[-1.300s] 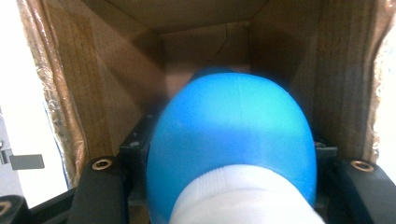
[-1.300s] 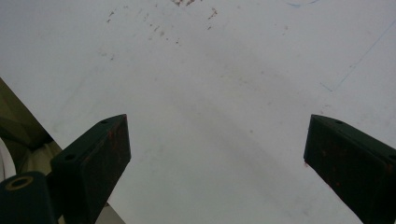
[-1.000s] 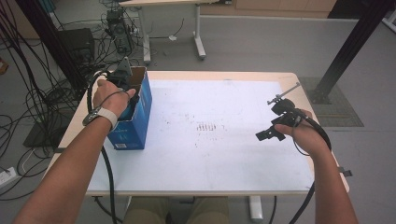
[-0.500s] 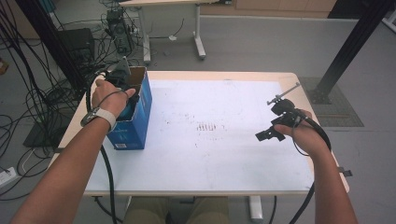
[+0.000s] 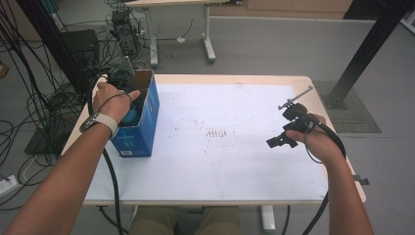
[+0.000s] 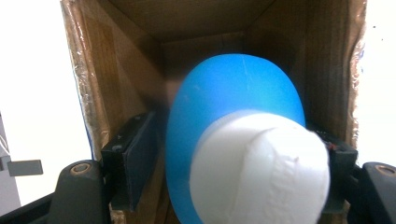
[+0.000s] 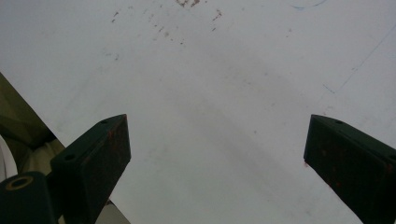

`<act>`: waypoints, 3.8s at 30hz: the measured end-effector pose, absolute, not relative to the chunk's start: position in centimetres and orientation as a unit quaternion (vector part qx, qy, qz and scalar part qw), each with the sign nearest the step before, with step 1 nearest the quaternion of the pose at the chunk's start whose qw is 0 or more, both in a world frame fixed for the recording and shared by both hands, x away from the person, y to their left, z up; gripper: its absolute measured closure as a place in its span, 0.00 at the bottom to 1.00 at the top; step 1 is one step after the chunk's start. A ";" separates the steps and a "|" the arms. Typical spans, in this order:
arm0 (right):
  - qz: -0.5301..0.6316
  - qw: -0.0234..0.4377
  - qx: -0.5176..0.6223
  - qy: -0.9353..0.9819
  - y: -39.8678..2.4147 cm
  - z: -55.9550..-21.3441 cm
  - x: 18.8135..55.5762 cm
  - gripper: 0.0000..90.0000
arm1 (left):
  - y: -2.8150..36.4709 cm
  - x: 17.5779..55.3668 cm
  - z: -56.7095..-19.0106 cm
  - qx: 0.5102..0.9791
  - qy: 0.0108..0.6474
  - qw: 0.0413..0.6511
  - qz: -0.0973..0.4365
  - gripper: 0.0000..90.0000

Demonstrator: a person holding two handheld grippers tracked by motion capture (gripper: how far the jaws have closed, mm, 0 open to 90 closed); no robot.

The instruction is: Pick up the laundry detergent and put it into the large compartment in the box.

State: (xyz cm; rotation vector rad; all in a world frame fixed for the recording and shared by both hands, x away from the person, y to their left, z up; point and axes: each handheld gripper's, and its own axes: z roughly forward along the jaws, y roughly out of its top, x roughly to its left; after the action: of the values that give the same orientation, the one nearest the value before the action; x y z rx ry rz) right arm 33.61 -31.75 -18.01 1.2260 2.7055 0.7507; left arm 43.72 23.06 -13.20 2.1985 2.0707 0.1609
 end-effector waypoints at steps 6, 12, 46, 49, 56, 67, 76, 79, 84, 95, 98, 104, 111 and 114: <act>0.245 0.038 0.399 0.883 -31.7 -18.0 33.6 0.08 | 23.2 43.6 -12.9 0.727 0.683 0.060 0.051 0.31; 0.244 0.040 0.399 0.883 -31.6 -17.9 33.6 0.08 | 23.0 43.6 -11.7 0.726 0.683 0.056 0.055 0.21; 0.247 0.052 0.398 0.882 -31.9 -16.8 32.4 0.08 | 22.9 42.8 -1.2 0.796 0.597 0.084 0.041 0.05; 0.248 0.051 0.401 0.880 -31.9 -16.9 32.3 0.08 | 22.4 42.1 -0.2 0.807 0.580 0.098 0.048 0.06; 0.248 0.053 0.400 0.881 -31.8 -16.7 32.2 0.08 | 20.1 41.1 1.6 0.845 0.522 0.099 0.052 0.06; 0.249 0.055 0.403 0.879 -32.0 -16.4 31.8 0.08 | 17.1 40.5 2.3 0.899 0.422 0.112 0.026 0.07; 0.251 0.056 0.405 0.877 -32.2 -16.2 31.7 0.08 | 14.7 40.5 0.9 0.939 0.328 0.104 0.016 0.07; 0.252 0.054 0.405 0.877 -32.2 -16.2 31.7 0.08 | 14.4 40.6 0.5 0.946 0.305 0.107 0.007 0.07; 0.253 0.056 0.403 0.878 -32.0 -15.9 31.8 0.08 | 14.0 40.6 -0.3 0.959 0.263 0.110 -0.003 0.07; 0.251 0.054 0.402 0.879 -31.7 -15.7 32.1 0.08 | 12.6 40.6 -3.0 0.978 0.178 0.108 -0.024 0.07; 0.251 0.054 0.401 0.879 -31.6 -15.7 32.1 0.08 | 12.4 40.5 -3.6 0.980 0.164 0.109 -0.026 0.07; 0.252 0.054 0.402 0.879 -31.5 -15.7 32.1 0.08 | 11.4 40.5 -4.9 0.983 0.147 0.102 -0.037 0.07; 0.253 0.056 0.402 0.878 -31.8 -15.7 31.9 0.08 | 10.6 40.3 -5.5 0.985 0.130 0.103 -0.042 0.07; 0.254 0.056 0.402 0.878 -31.7 -15.7 31.9 0.08 | 10.2 40.1 -5.7 0.987 0.121 0.099 -0.041 0.07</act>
State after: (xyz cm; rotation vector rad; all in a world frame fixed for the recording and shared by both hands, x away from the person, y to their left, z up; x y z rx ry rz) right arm 31.95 -31.75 -15.68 1.2209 2.6640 0.7706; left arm 40.11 10.16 -5.73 2.9189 0.3579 -0.1219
